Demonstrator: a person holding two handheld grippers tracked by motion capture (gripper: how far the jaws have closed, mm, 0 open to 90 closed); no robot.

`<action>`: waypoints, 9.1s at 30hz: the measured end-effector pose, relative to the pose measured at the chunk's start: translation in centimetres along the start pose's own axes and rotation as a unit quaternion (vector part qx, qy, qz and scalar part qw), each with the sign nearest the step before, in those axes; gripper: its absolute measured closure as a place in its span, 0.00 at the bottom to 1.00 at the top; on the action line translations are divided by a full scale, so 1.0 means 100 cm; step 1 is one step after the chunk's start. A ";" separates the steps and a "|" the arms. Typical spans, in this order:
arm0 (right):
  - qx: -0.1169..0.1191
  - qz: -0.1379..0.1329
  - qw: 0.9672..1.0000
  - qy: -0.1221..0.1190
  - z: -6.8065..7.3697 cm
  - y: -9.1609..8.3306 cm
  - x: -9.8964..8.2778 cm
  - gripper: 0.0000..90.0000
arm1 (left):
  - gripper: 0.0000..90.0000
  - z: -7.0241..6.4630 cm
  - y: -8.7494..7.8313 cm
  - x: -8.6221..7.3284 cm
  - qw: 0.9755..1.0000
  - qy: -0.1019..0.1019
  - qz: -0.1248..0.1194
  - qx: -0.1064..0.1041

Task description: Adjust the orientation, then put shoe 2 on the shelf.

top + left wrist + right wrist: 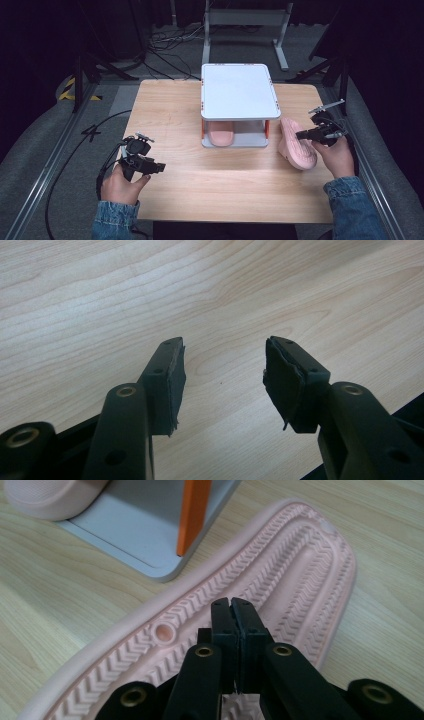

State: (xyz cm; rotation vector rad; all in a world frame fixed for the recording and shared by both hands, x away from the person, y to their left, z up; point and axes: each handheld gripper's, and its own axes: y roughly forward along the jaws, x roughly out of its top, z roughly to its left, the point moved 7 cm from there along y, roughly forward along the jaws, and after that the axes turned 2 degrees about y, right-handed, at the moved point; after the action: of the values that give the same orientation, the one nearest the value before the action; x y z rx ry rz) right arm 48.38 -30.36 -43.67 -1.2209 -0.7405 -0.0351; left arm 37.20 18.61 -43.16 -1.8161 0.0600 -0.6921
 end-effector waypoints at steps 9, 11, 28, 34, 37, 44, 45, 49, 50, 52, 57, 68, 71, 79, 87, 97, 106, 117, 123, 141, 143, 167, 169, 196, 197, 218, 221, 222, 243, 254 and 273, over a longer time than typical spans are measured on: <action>-0.026 0.014 0.999 0.022 -0.021 -0.003 -0.018 0.99 | 0.56 -0.004 0.004 0.006 1.000 0.010 0.004 -0.005; -0.018 0.009 0.999 0.028 -0.025 -0.003 -0.022 0.99 | 0.56 -0.003 0.005 0.008 1.000 0.013 0.004 -0.004; -0.060 0.025 0.995 0.079 -0.066 -0.012 -0.055 0.92 | 0.56 -0.009 0.009 0.020 1.000 0.026 0.007 -0.012; -0.083 -0.007 0.995 0.062 -0.054 -0.039 -0.044 0.80 | 0.56 -0.010 0.010 0.020 1.000 0.026 0.009 -0.011; -0.087 -0.031 0.995 0.041 -0.037 -0.056 -0.032 0.81 | 0.56 -0.010 0.010 0.019 1.000 0.026 0.009 -0.012; -0.061 -0.016 0.998 -0.014 0.001 -0.047 -0.014 0.93 | 0.56 -0.010 0.010 0.014 1.000 0.027 0.011 -0.010; -0.062 0.000 0.998 -0.014 0.002 -0.039 -0.015 0.95 | 0.56 -0.010 0.011 0.013 1.000 0.028 0.011 -0.009; -0.078 0.030 0.996 -0.014 -0.002 -0.026 -0.019 0.97 | 0.56 -0.011 0.014 0.013 0.999 0.030 0.019 -0.008; -0.080 0.030 0.996 -0.013 -0.004 -0.025 -0.019 0.97 | 0.56 -0.011 0.014 0.013 0.999 0.030 0.019 -0.008; -0.081 0.025 0.996 -0.012 -0.006 -0.027 -0.020 0.97 | 0.56 -0.013 0.016 0.014 0.999 0.028 0.021 -0.013; -0.105 0.011 0.994 0.011 -0.023 -0.040 -0.026 0.98 | 0.56 -0.013 0.017 0.017 0.999 0.029 0.020 -0.014; -0.172 0.005 0.982 0.077 -0.067 -0.058 -0.051 1.00 | 0.56 -0.016 0.022 0.023 0.999 0.034 0.027 -0.022; -0.160 0.000 0.982 0.101 -0.079 -0.060 -0.061 1.00 | 0.56 -0.017 0.024 0.025 0.999 0.037 0.027 -0.022; -0.090 0.042 0.985 0.138 -0.088 -0.034 -0.086 1.00 | 0.56 -0.019 0.029 0.032 0.998 0.045 0.031 -0.027; -0.071 0.082 0.990 0.093 -0.064 -0.008 -0.085 0.96 | 0.56 -0.021 0.031 0.036 0.998 0.044 0.029 -0.033; -0.097 0.015 0.993 0.061 -0.059 -0.041 -0.064 1.00 | 0.56 -0.020 0.030 0.034 0.998 0.047 0.032 -0.028; -0.105 0.048 0.993 0.034 -0.058 -0.018 -0.055 1.00 | 0.56 -0.017 0.030 0.030 0.998 0.037 0.033 -0.027; -0.062 0.091 0.994 0.004 -0.022 -0.020 -0.065 1.00 | 0.56 -0.019 0.031 0.036 0.998 0.043 0.032 -0.034; -0.054 0.110 0.992 -0.010 0.001 -0.020 -0.072 1.00 | 0.56 -0.021 0.036 0.042 0.997 0.052 0.036 -0.037; 0.004 0.102 0.993 -0.055 0.058 -0.001 -0.060 0.95 | 0.56 -0.025 0.039 0.046 0.997 0.059 0.037 -0.037; 0.001 0.104 0.993 -0.060 0.059 0.001 -0.060 0.95 | 0.56 -0.025 0.038 0.046 0.997 0.060 0.038 -0.038; -0.057 0.118 0.991 0.006 0.012 -0.005 -0.093 0.71 | 0.56 -0.026 0.042 0.052 0.996 0.059 0.044 -0.044; -0.058 0.121 0.991 0.004 0.014 -0.003 -0.093 0.75 | 0.56 -0.026 0.042 0.052 0.996 0.060 0.043 -0.044; -0.060 0.056 0.997 -0.015 0.052 -0.024 -0.066 0.89 | 0.55 -0.023 0.041 0.050 0.997 0.052 0.042 -0.041; -0.058 0.052 0.997 -0.016 0.053 -0.026 -0.065 0.90 | 0.55 -0.023 0.041 0.049 0.997 0.052 0.042 -0.042; -0.015 0.008 0.998 -0.062 0.099 -0.017 -0.006 0.93 | 0.56 -0.002 0.018 0.012 0.999 0.007 0.027 -0.021; -0.022 -0.004 0.998 -0.066 0.101 -0.013 0.005 0.94 | 0.56 0.000 0.018 0.008 0.999 0.003 0.027 -0.020; -0.024 -0.008 0.998 -0.064 0.101 -0.012 0.008 0.94 | 0.56 0.001 0.018 0.008 0.999 0.002 0.027 -0.019; -0.106 -0.027 0.993 -0.038 0.098 0.049 0.047 0.93 | 0.56 0.001 0.020 0.012 0.999 0.006 0.029 -0.023; -0.075 -0.015 0.997 -0.022 0.094 0.061 0.035 0.77 | 0.56 -0.001 0.023 0.017 0.999 0.012 0.032 -0.027; -0.014 0.008 0.997 -0.081 0.144 0.013 -0.024 0.67 | 0.56 -0.014 0.032 0.040 0.998 0.038 0.033 -0.042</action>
State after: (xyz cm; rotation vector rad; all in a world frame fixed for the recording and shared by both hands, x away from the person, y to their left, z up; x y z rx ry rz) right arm 39.96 -18.38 -43.96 -1.2674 -0.8738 0.0686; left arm 40.77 14.73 -44.04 -1.8595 0.2017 -0.7196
